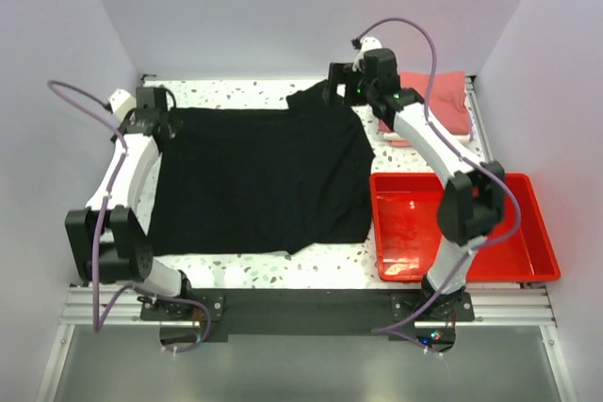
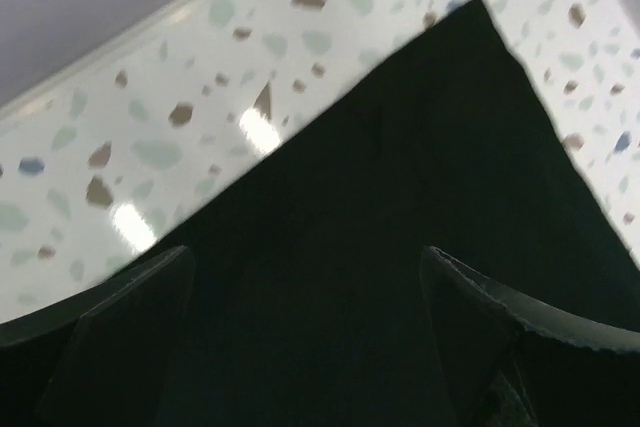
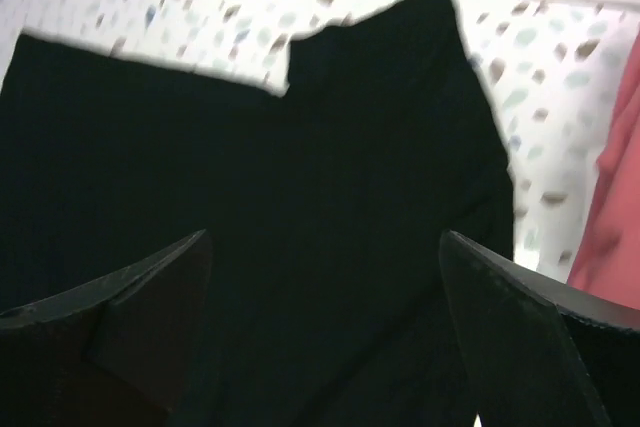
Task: Fold and stack the t-shirts
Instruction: Flatten the tshirt out
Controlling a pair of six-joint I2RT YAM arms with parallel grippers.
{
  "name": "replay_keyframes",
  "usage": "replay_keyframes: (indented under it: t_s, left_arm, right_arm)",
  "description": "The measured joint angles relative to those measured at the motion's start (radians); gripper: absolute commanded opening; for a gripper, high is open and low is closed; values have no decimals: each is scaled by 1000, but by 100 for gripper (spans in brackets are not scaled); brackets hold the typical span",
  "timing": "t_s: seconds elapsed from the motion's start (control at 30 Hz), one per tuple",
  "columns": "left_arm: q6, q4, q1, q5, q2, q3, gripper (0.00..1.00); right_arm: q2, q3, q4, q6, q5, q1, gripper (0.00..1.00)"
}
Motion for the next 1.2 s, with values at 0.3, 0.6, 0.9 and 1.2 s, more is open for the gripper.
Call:
replay_keyframes:
  t_s: [0.3, 0.6, 0.9, 1.2]
  left_arm:
    - [-26, 70, -1, 251, -422, -572, 100]
    - [-24, 129, -2, 330, -343, -713, 100]
    - [-26, 173, 2, 232, -146, -626, 100]
    - [-23, 181, 30, 140, 74, -436, 100]
  right_arm:
    - [-396, -552, 4, 36, 43, 281, 99]
    - [-271, -676, -45, 89, 52, 321, 99]
    - [-3, -473, -96, 95, 114, 322, 99]
    - [129, -300, -119, 75, 141, 316, 99]
